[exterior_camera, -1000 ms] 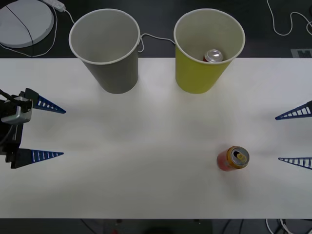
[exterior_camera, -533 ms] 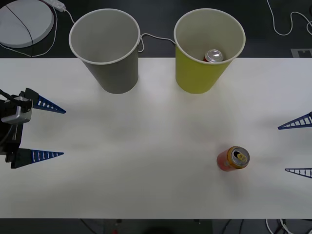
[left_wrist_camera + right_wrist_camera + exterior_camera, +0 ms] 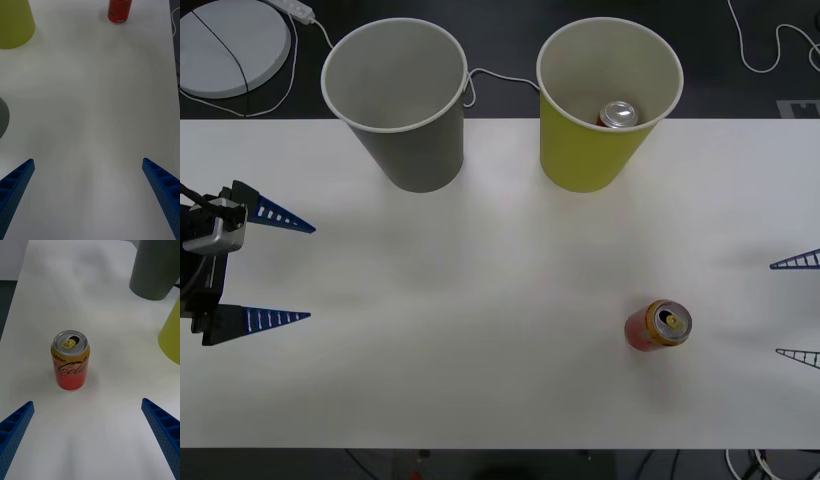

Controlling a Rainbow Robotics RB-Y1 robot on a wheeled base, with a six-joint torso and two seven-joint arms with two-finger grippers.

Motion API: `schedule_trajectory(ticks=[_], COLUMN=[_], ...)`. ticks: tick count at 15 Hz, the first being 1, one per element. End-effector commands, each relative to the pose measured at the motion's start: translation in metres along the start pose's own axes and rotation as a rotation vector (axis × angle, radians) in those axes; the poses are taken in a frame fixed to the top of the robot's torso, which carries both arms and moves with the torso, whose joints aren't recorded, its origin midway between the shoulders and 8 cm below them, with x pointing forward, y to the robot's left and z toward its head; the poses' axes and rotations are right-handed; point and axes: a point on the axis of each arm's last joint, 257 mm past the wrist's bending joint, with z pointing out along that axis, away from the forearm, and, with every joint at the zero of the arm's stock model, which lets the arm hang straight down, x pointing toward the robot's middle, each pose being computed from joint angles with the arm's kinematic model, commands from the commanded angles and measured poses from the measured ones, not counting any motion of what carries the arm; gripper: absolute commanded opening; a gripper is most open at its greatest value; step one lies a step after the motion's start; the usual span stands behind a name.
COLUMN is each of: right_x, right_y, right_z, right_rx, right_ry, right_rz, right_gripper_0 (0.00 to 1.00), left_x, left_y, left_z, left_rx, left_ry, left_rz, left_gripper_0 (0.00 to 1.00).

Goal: Put the can into the green bin and the plastic bottle into the gray bin

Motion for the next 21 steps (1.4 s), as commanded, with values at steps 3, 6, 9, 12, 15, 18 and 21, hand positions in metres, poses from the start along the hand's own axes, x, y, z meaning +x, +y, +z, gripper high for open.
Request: schedule_trajectory(ticks=[3,6,9,12,15,18,21], right_x=[0.012,0.019,0.027,0.039,0.046,0.044,0.044], right_y=[0.010,0.019,0.022,0.029,0.035,0.043,0.048], right_z=[0.009,0.021,0.029,0.045,0.064,0.085,0.101], right_rx=[0.045,0.074,0.104,0.129,0.159,0.182,0.198], right_ry=[-0.034,-0.065,-0.084,-0.113,-0.147,-0.193,-0.223], right_rz=[-0.013,0.028,0.068,0.132,0.186,0.224,0.257], right_gripper_0=[1.00,1.00,1.00,1.00,1.00,1.00,1.00], left_x=[0.000,0.000,0.000,0.000,0.000,0.000,0.000], left_y=[0.000,0.000,0.000,0.000,0.000,0.000,0.000], left_z=[0.000,0.000,0.000,0.000,0.000,0.000,0.000], left_rx=[0.000,0.000,0.000,0.000,0.000,0.000,0.000], left_ry=[0.000,0.000,0.000,0.000,0.000,0.000,0.000], left_rz=[0.000,0.000,0.000,0.000,0.000,0.000,0.000], left_gripper_0=[1.00,1.00,1.00,1.00,1.00,1.00,1.00])
